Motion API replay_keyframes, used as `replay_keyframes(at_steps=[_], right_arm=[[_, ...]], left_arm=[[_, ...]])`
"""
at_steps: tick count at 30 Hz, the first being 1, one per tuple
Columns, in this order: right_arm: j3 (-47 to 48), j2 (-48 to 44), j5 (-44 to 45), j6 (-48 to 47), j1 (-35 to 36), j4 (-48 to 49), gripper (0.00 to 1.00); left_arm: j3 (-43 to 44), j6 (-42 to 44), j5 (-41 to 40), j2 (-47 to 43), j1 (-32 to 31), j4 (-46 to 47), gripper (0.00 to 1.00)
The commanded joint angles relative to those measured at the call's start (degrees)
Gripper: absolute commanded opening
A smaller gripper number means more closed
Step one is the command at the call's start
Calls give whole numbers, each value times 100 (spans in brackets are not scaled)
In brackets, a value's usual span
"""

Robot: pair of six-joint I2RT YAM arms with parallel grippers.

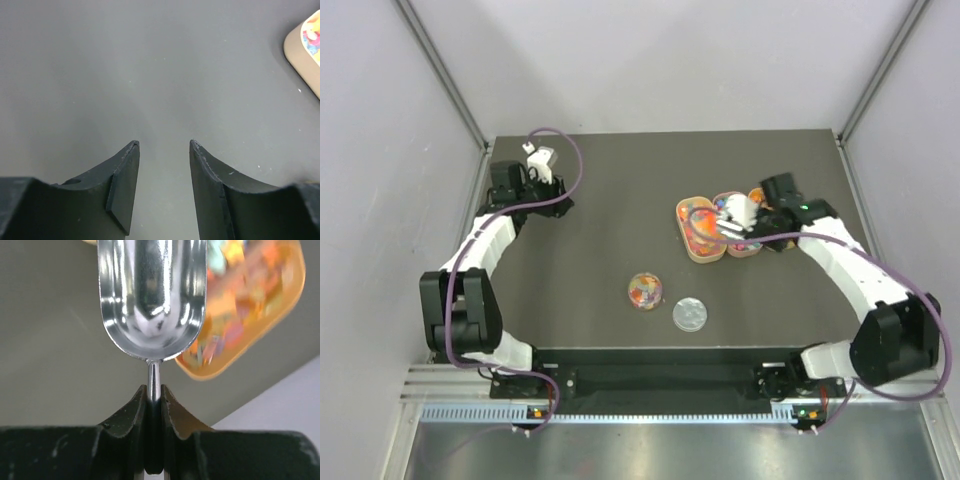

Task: Pack the candies
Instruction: Place the spatula at the center of the board.

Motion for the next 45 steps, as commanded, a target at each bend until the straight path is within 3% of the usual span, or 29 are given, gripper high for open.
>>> replay_keyframes(at_steps=[1,8,13,15,24,28,30,31,32,36,39,41,44,45], right_arm=[[-544,-590,-373,1664,-1048,1133,0],[-1212,-863,-146,2983,-2735,2162,0],[-1520,-312,-135,3133,-3254,2628,0],[-1486,14,-241,3169,-3317,2734,0],[-783,1543,-250,3028,-3475,3218,0],[-589,1668,-250,2932,-3563,3165,0],[-484,1668,-398,2826,-3554,2912,12],[-414,1686,-373,2765,-3563,2771,31],[-265,1677,-338,2764,-3563,2587,36],[-71,1213,-513,2633,-3607,1682,59],[0,765,-1057,2266,-3599,847,69],[-9,474,-1777,1966,-3590,372,71],[-201,-272,-3024,659,-3353,19,74],[-315,-701,-3228,-58,-2978,19,79]], left_arm=[[557,40,-15,337,27,-257,50],[1006,-91,63,717,9,-513,51],[1033,-57,203,778,-8,-661,51],[1085,198,572,796,-17,-872,51],[945,260,450,603,-35,-1190,52],[945,304,415,576,-43,-1207,53],[953,269,423,585,-44,-1190,55],[962,269,432,585,-35,-1181,57],[988,286,432,559,-35,-1181,69],[1033,462,345,436,-52,-1163,73],[1059,576,441,322,-70,-1224,80],[1015,576,476,182,-96,-1321,98],[700,366,346,-64,-105,-1208,99],[594,217,249,-126,-96,-1112,99]])
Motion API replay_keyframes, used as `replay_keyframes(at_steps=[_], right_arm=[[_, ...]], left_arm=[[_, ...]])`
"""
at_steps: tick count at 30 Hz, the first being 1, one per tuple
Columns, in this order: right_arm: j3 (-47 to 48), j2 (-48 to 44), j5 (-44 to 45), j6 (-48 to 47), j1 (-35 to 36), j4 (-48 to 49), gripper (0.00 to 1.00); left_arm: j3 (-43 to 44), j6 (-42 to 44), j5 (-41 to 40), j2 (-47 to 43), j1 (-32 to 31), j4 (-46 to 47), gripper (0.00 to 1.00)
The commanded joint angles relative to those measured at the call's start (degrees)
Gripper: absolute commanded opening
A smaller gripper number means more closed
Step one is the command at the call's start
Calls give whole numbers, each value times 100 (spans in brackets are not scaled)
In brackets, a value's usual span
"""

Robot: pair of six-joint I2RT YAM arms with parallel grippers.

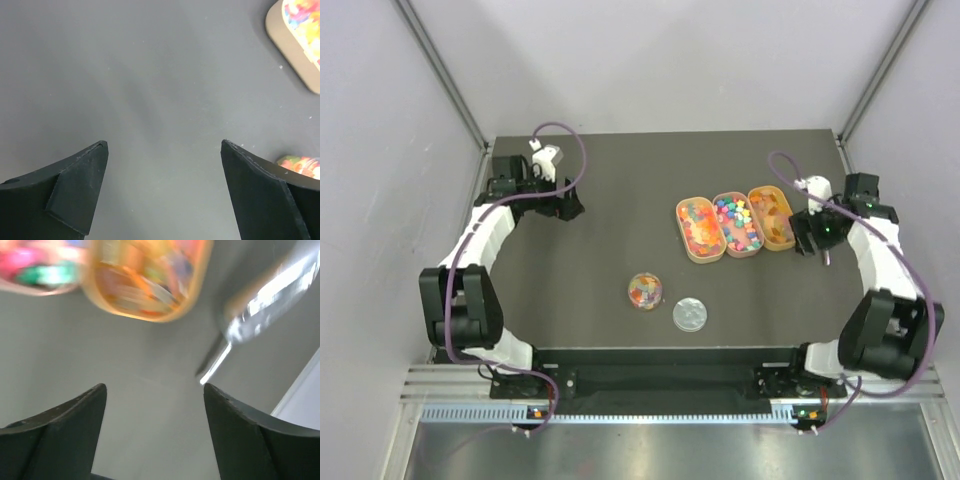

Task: Pack the candies
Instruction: Pick up the bottle lid at the center of the board.

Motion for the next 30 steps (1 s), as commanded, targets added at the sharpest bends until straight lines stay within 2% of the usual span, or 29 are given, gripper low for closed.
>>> replay_keyframes(at_steps=[1,2,3,6,9,13,16,21,30], right_arm=[[-148,-1362,-1836,-2193,782,-640,81],[-366,-1512,-1847,-2509,1124,-639,83],[-456,-1687,-1804,-3096,1971,-648,84],[-632,-1541,-1671,-4029,3292,-744,85],[-589,-1076,-1733,-4724,4112,-657,86],[-457,-442,-1838,-5526,4660,-551,87],[-483,-99,-1970,-6036,4906,-428,89],[-729,235,-2312,-6318,5301,99,96],[-26,1281,-2586,-7038,5618,-1051,96]], left_arm=[[-437,-504,-211,-579,-33,334,99],[-527,-603,-334,-658,-24,500,99],[-606,-691,-596,-676,-33,563,99],[-861,-1104,-1176,-598,-33,652,98],[-862,-1412,-1241,-422,-24,267,98],[-747,-1316,-1154,-447,203,-201,98],[-958,-1614,-1047,-553,625,-52,98],[-1160,-1580,-1293,-729,784,53,98],[-1125,-1439,-1293,-791,784,10,96]])
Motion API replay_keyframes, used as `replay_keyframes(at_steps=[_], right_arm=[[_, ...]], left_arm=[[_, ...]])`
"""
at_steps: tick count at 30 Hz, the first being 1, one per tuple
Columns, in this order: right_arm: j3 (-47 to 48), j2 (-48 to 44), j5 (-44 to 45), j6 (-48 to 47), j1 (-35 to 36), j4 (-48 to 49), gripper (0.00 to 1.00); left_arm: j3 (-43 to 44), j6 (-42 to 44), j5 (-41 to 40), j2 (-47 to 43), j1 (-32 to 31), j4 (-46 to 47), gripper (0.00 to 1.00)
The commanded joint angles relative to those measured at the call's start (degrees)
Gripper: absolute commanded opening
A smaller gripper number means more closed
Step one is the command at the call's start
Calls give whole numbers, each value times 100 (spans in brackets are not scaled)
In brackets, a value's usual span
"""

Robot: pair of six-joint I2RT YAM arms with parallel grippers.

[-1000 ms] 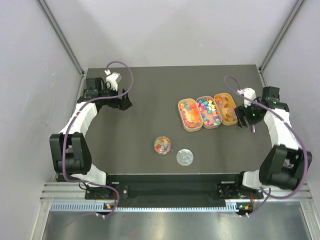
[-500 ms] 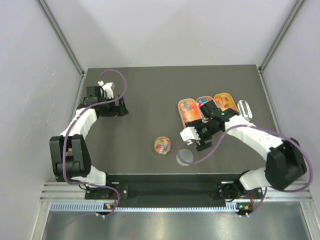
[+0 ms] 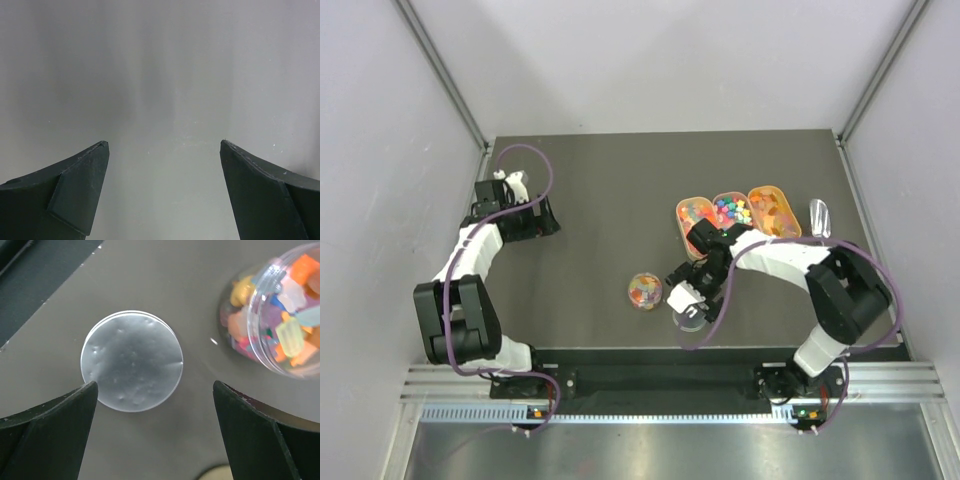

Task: Pack the candies
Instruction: Pick up the bottle lid at the center of the board.

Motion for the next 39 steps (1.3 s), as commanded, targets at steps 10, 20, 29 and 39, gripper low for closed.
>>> replay_keyframes(at_steps=[10,20,29,39], right_arm=[[431,434,-253,-1121,156,-1006,96],[475,663,-77,-840,262,-681,97],[598,918,81,-761,323,-576,93],[677,137,512,-374,60,-883,67]], left_arm=[[130,34,23,8,-5,115,95],[191,-1,111,131,4,159,95],[183,17,111,105,-5,132,95],[314,-10,260,237,4,159,94]])
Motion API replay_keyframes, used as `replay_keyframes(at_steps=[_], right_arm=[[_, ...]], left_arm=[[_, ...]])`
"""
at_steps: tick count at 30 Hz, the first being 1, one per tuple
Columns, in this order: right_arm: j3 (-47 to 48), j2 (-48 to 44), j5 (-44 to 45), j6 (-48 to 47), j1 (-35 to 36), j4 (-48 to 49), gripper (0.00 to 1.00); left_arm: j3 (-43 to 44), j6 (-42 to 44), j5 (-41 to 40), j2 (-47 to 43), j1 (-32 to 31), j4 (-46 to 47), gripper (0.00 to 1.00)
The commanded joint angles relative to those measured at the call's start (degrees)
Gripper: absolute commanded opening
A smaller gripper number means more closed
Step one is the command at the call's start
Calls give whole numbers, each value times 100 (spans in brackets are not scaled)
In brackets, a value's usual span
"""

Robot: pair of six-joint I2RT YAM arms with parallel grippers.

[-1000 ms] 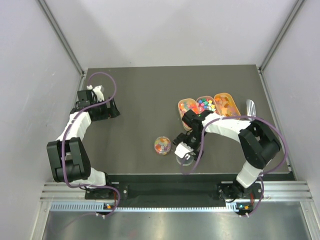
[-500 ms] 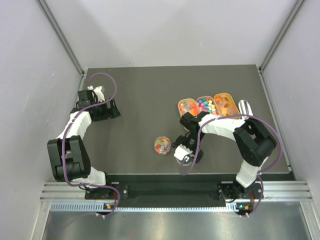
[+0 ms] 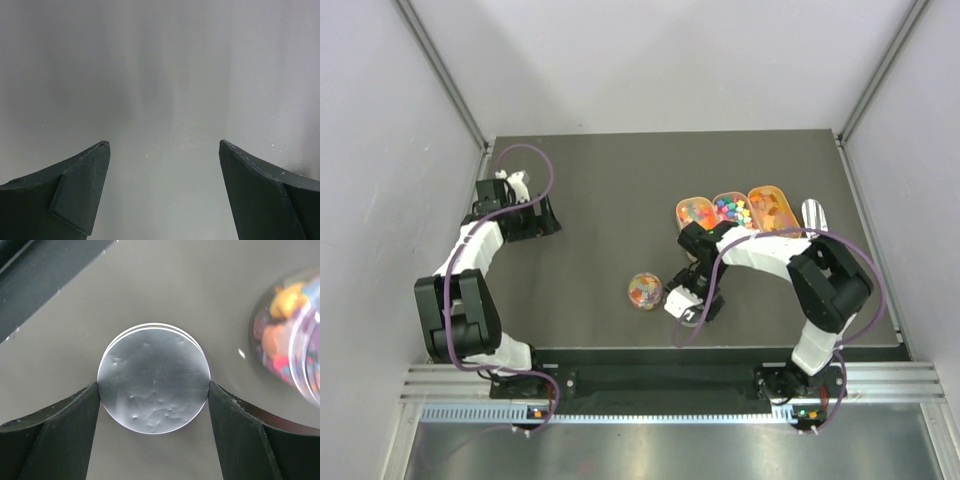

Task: Pack the candies
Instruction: Pick up the bottle lid at the center of the board, then close the bottle lid on the packing bottle.

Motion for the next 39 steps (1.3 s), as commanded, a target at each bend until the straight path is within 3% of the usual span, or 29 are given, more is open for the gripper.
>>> replay_keyframes(at_steps=[1,8,24,39], right_arm=[[233,-945,180,233,-213,-364,67],[1453,-1493,330,893,-372,-1034,68],[2826,326,13,1228,357,-717,68],[3459,1003,-101,779,761,-1499,69]], left_arm=[[282,-1,201,101,-4,189,94],[290,-176,342,399,-31,558,93],[291,96,281,198,-66,462,93],[-219,175,105,-355,-57,743,93]])
